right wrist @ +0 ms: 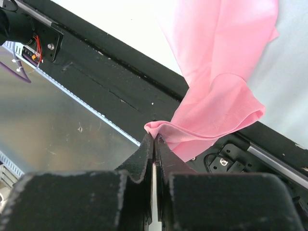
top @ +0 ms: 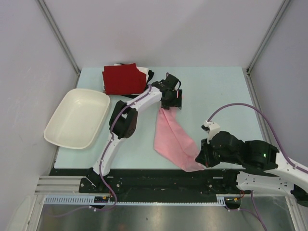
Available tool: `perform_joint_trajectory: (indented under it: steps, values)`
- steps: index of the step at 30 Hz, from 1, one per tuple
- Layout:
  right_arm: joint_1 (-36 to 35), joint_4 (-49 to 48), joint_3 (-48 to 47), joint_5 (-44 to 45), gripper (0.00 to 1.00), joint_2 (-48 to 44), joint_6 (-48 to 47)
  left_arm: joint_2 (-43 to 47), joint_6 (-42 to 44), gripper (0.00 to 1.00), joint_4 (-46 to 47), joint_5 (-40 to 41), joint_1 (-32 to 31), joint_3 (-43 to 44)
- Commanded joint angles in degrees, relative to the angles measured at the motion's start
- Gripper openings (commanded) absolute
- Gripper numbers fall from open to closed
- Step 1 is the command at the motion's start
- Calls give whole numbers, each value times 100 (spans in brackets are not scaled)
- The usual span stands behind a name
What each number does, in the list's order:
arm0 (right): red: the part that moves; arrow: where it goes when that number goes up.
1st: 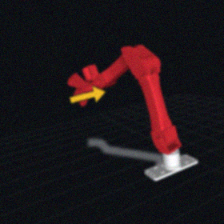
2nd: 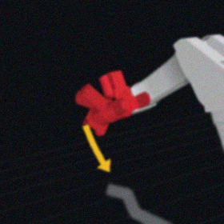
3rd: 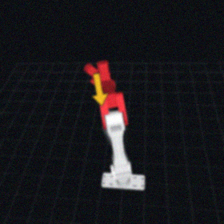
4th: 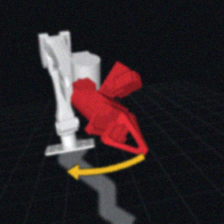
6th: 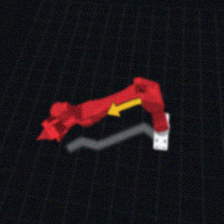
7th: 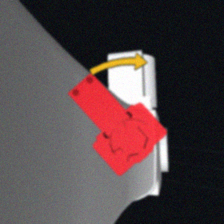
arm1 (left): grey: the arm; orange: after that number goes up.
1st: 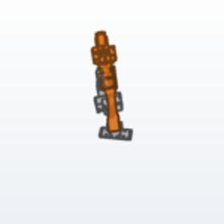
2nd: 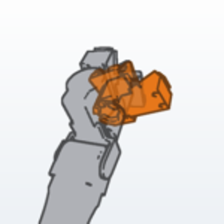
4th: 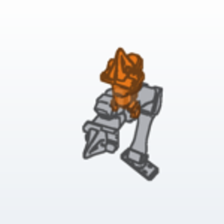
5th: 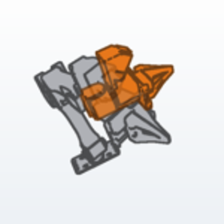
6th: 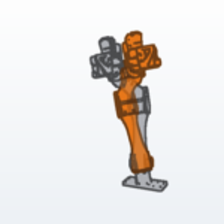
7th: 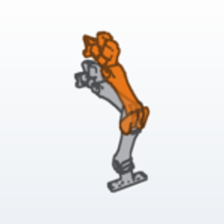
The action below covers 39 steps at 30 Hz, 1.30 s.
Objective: Fold and stack the t-shirts
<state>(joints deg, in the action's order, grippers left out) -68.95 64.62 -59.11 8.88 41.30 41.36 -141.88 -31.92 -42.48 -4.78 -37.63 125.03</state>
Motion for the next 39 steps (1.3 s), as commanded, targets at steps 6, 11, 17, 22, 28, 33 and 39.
perform_joint_trajectory:
  steps: [6,11,17,22,28,33,39]
  values:
    - [-31,-151,-13,254,0,-245,12,-331,432,58,-709,442,-139,100]
    - [-31,-178,-4,272,0,-333,65,-322,512,46,-885,741,-192,-250]
    - [-31,-160,23,245,0,-552,144,-296,617,32,-929,961,-280,-567]
    - [-40,-99,66,280,0,-720,214,-164,626,12,-815,926,-377,-787]
    - [-40,-99,110,359,0,-781,188,371,512,0,-456,610,-421,-1051]
    - [-40,-187,110,561,0,-650,47,1504,214,0,309,57,-351,-1384]
    - [-14,-20,93,1431,0,-465,-84,3709,-445,0,1829,-533,52,-2595]
